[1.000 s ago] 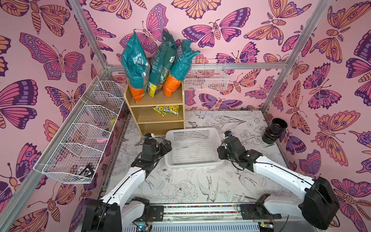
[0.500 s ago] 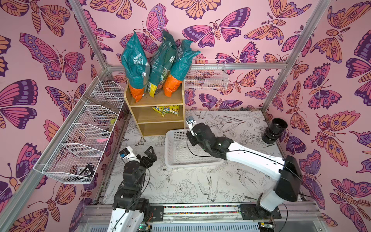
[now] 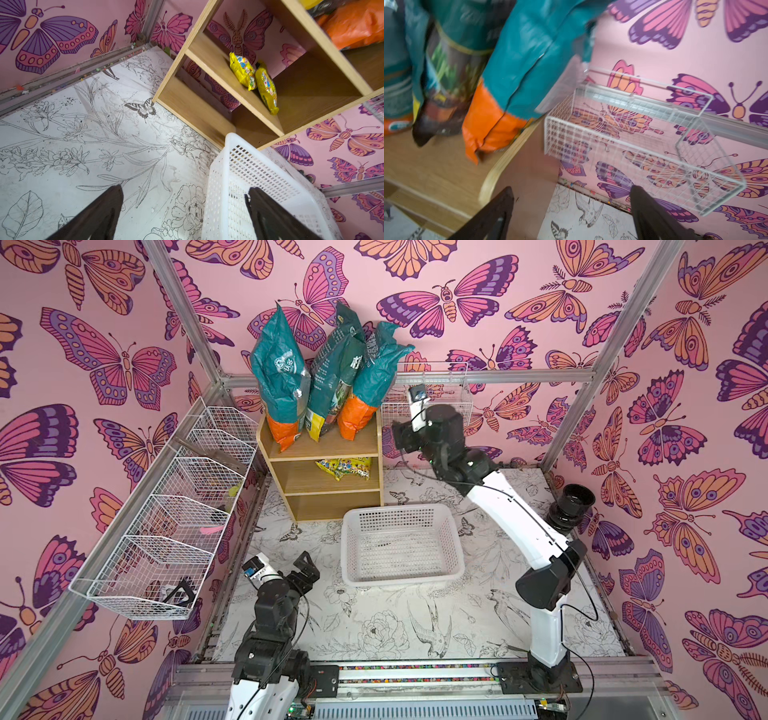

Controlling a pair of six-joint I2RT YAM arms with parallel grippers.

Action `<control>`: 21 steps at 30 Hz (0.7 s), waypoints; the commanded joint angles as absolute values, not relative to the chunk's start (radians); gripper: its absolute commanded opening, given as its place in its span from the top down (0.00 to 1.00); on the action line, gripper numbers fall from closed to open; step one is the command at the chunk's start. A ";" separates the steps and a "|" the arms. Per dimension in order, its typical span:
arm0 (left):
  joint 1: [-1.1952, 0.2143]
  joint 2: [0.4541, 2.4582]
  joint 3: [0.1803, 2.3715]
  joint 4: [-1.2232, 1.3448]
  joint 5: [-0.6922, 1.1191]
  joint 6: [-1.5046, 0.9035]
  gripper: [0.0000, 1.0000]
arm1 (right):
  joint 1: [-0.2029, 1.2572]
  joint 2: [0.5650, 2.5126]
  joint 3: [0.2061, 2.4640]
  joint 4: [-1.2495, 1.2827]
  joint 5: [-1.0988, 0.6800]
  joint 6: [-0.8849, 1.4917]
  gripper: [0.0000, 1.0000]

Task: Take down the fertilizer bag from the shelf
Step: Pick up the fertilizer bag from the shelf.

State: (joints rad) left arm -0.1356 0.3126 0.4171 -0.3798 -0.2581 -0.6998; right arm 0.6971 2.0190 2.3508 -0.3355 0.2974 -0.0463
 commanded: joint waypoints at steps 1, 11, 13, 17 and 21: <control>-0.130 0.338 0.452 -0.336 -0.252 -0.661 0.00 | 0.632 2.061 2.376 -0.298 0.101 0.117 0.08; -0.130 0.413 0.418 -0.178 -0.394 -0.622 0.00 | 0.490 2.362 2.679 0.028 -0.322 0.539 0.07; -0.130 0.429 0.420 -0.158 -0.396 -0.617 0.00 | 0.490 2.398 2.701 0.099 -0.337 0.561 0.07; -0.130 0.458 0.418 -0.136 -0.397 -0.612 0.00 | 0.489 2.407 2.686 0.204 -0.330 0.557 0.05; -0.130 0.469 0.419 -0.118 -0.398 -0.609 0.00 | 0.497 2.403 2.659 0.336 -0.390 0.629 0.05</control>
